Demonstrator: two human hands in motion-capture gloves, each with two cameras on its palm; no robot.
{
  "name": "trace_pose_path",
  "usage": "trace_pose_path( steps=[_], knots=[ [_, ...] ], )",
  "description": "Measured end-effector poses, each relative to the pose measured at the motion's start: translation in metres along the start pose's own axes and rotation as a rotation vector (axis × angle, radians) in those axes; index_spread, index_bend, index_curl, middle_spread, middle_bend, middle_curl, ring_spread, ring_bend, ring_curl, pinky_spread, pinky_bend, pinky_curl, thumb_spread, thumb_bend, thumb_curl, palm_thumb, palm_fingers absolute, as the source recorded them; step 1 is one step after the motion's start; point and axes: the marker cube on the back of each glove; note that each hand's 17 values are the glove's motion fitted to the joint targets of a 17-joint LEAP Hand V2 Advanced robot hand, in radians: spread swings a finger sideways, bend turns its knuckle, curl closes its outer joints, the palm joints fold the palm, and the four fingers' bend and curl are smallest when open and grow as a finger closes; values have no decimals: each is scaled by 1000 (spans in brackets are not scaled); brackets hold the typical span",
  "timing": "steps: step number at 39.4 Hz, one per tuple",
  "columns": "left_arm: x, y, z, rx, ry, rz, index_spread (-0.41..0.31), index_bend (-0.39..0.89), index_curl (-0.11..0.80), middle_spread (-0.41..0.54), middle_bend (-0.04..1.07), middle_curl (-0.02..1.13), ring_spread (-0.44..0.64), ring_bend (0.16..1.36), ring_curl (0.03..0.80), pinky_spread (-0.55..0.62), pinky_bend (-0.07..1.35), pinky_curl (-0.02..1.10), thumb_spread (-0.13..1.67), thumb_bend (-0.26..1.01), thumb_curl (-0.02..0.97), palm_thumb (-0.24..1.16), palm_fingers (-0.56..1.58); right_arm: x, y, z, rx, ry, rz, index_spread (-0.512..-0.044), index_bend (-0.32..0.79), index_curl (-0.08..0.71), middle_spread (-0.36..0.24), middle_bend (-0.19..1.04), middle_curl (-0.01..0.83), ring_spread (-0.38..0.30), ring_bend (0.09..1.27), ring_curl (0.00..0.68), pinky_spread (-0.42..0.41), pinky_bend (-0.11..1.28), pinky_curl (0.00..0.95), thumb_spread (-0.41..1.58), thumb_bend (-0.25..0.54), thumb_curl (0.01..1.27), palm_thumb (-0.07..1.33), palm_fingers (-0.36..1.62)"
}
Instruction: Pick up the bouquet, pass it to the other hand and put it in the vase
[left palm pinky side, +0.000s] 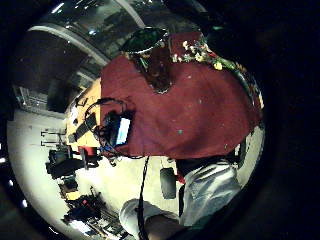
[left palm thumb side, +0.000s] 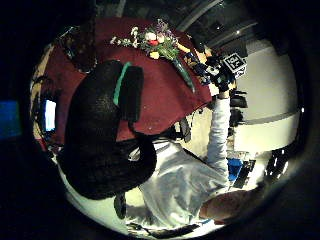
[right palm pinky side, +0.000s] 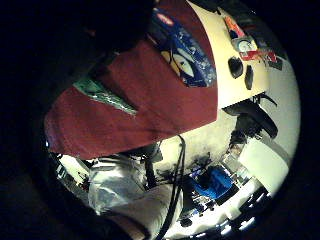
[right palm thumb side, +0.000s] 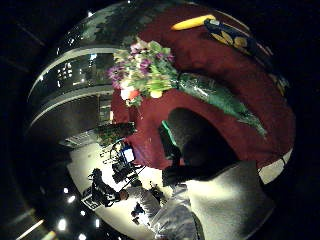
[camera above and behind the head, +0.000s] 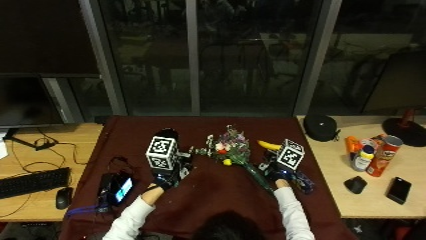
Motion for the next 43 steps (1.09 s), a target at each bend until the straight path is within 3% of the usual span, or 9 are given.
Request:
trace_pose_path(
  steps=[4, 18, 23, 27, 31, 34, 35, 38, 43],
  knots=[
    [-1, 1, 3, -10, -8, -4, -96, 152, 361, -7, 167, 364, 60, 353, 343, 5, 229, 358, 1244, -15, 298, 319, 661, 4, -25, 19, 113, -3, -79, -172, 53, 47, 126, 250, 356, 113, 780, 353, 203, 922, 382, 1131, -22, 307, 426, 270],
    [-4, 6, 4, -16, -11, -14, -95, 156, 364, -5, 170, 363, 63, 359, 348, 10, 220, 371, 1244, -15, 303, 318, 654, 27, -53, 100, -116, 36, 96, -166, 51, 48, 112, 273, 377, 90, 779, 353, 199, 922, 375, 1124, -21, 320, 427, 284],
    [-4, 7, 5, -20, -4, -13, -96, 159, 364, -5, 172, 365, 63, 351, 346, 11, 215, 373, 1244, -15, 304, 318, 658, 16, -62, 109, 122, 133, 58, -168, 37, 42, 85, 313, 392, 40, 797, 360, 172, 899, 366, 1124, -8, 329, 462, 326],
    [-2, 9, 3, -7, -6, -8, -95, 163, 368, -5, 170, 365, 63, 346, 346, 11, 211, 375, 1244, -15, 305, 318, 660, 3, -39, 107, 198, 240, 68, -183, 51, 44, 36, 373, 409, -7, 801, 362, 129, 858, 351, 1133, 13, 344, 538, 405],
    [-3, 10, 3, -14, -10, -7, -95, 160, 369, -4, 174, 366, 63, 342, 345, 12, 206, 376, 1242, -16, 304, 315, 663, -6, -9, 99, 234, 293, 70, -202, 81, 62, -5, 441, 430, -63, 797, 360, 24, 825, 338, 1128, 30, 350, 615, 610],
    [-3, 10, 4, -22, -8, -5, -98, 167, 372, -4, 170, 365, 64, 337, 344, 12, 201, 377, 1241, -16, 304, 315, 668, -5, -7, 96, 283, 308, 75, -204, 195, 120, -39, 423, 430, -99, 756, 352, -73, 798, 333, 1125, 57, 359, 696, 817],
    [-3, 11, 4, -24, -8, -6, -98, 167, 372, -4, 170, 365, 64, 336, 344, 12, 200, 377, 1241, -16, 304, 314, 668, -5, -7, 94, 306, 309, 80, -207, 308, 163, -51, 399, 428, -110, 720, 347, -104, 757, 322, 1138, 85, 367, 750, 925],
    [-4, 12, 4, -32, -10, -8, -99, 165, 374, -4, 169, 365, 64, 334, 344, 12, 197, 378, 1240, -16, 305, 314, 669, -1, -16, 88, 364, 306, 97, -210, 339, 208, -78, 377, 434, -132, 668, 351, -149, 701, 323, 1162, 121, 377, 831, 999],
    [-4, 14, 6, -44, -29, -11, -103, 164, 375, -4, 169, 364, 64, 332, 345, 12, 196, 379, 1240, -16, 305, 314, 670, 2, -39, 88, 385, 221, 15, -218, 206, 236, -144, 468, 470, -181, 737, 396, -227, 608, 323, 1199, 146, 381, 900, 1270]
  ],
)
